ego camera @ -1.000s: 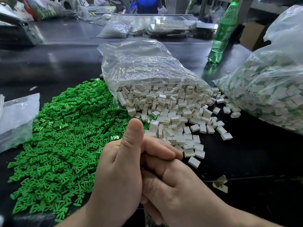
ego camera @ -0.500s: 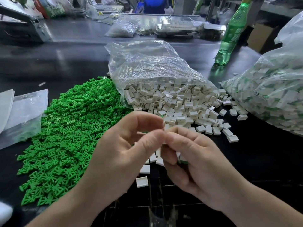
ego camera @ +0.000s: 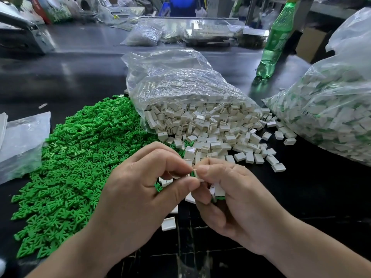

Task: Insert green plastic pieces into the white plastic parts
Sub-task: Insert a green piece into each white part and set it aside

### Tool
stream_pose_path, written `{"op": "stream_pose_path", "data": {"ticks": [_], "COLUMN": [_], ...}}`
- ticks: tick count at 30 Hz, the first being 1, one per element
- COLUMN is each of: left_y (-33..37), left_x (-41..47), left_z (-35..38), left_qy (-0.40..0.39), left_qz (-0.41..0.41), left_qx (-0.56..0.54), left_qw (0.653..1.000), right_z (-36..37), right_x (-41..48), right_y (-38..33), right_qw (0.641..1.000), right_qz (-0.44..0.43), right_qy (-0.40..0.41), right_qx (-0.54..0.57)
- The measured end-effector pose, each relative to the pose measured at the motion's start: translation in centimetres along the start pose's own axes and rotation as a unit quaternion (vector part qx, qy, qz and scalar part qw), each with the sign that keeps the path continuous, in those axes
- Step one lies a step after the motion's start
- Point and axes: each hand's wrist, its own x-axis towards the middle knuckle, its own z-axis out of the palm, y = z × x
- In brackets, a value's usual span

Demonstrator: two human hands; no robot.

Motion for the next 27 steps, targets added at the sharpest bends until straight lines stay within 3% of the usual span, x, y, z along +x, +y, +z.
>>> {"op": "stream_pose_path", "data": {"ticks": [4, 6, 8, 10, 12, 16, 22, 27], "left_y": [0.2, 0.1, -0.5, -1.1, -1.5, -1.7, -1.6, -1.7], "left_x": [0.2, 0.2, 0.0, -0.4, -1.0, -1.4, -1.5, -0.9], "left_z": [-0.1, -0.5, -1.3, -1.9, -1.9, -1.1, -0.4, -0.9], "left_qy": [-0.009, -0.032, -0.107, -0.214, -0.257, -0.268, -0.237, -0.172], "left_qz": [0.027, 0.023, -0.004, -0.028, -0.024, -0.002, -0.011, -0.052], "left_qx": [0.006, 0.002, 0.019, 0.103, 0.2, 0.288, 0.306, 0.181], "left_qw": [1.0, 0.999, 0.994, 0.971, 0.945, 0.919, 0.922, 0.967], "right_z": [-0.2, -0.7, -1.5, -2.0, -2.2, -1.9, -1.5, -1.1], "right_x": [0.0, 0.1, 0.3, 0.5, 0.6, 0.6, 0.7, 0.6], "right_y": [0.0, -0.2, -0.6, -1.0, -1.1, -0.7, -0.3, 0.2], "right_qw": [1.0, 0.998, 0.988, 0.979, 0.978, 0.988, 0.995, 0.998], "right_qz": [0.001, -0.005, -0.024, -0.039, -0.029, 0.02, 0.043, 0.042], "right_qy": [-0.014, -0.018, -0.035, -0.044, -0.032, -0.013, -0.002, 0.04], "right_qx": [0.009, 0.065, 0.147, 0.195, 0.203, 0.152, 0.09, -0.006]}}
